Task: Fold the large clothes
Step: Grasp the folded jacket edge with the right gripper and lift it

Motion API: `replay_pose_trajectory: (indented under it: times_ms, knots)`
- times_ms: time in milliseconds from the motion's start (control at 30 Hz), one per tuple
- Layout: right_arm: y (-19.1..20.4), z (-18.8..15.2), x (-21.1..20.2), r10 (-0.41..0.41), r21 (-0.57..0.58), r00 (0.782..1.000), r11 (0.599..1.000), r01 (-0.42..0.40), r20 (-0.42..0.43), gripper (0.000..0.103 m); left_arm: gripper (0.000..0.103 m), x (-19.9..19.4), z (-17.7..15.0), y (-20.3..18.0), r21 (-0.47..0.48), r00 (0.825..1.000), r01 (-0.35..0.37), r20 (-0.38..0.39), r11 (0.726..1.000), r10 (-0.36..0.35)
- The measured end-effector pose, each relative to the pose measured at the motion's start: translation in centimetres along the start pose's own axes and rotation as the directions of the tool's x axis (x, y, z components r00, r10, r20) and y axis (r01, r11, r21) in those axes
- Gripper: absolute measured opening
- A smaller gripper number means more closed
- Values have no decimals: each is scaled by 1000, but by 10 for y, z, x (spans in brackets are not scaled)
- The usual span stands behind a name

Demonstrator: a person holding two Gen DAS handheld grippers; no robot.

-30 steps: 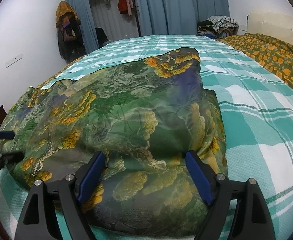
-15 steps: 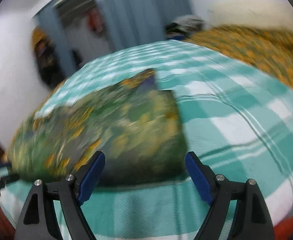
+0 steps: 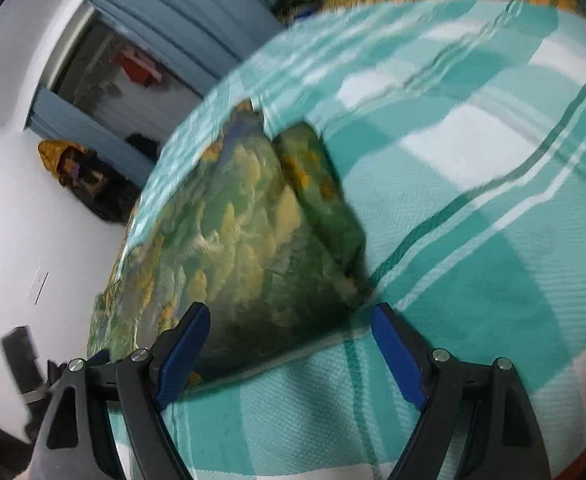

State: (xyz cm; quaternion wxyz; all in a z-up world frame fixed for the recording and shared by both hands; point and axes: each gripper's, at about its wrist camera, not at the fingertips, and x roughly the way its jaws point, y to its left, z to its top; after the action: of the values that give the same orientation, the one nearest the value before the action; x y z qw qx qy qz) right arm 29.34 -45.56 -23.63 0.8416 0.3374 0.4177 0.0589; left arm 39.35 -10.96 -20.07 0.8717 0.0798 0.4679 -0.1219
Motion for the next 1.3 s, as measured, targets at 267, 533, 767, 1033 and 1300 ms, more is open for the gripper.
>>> replay_pose_trajectory:
  times_ms: [267,533,767,1033,1300]
  knots:
    - [1,-8,3,2,-42,1000,999,-2,-1,85,103,-10,6,10,-53,1000,4,-3,999,-4]
    - [1,12,20,4,56,999,998,-2,-49,90,103,8,10,17,-77,999,1,-42,997,-5]
    - [-3,37,47,50,188,997,981,-37,-62,89,102,13,11,16,-54,997,17,-73,998,-21]
    - [23,25,9,32,75,997,996,-37,67,38,92,-26,21,17,-25,999,-26,-26,999,25]
    - [132,14,-41,86,-350,978,937,-13,193,36,99,-113,119,2,-29,967,252,45,967,-251]
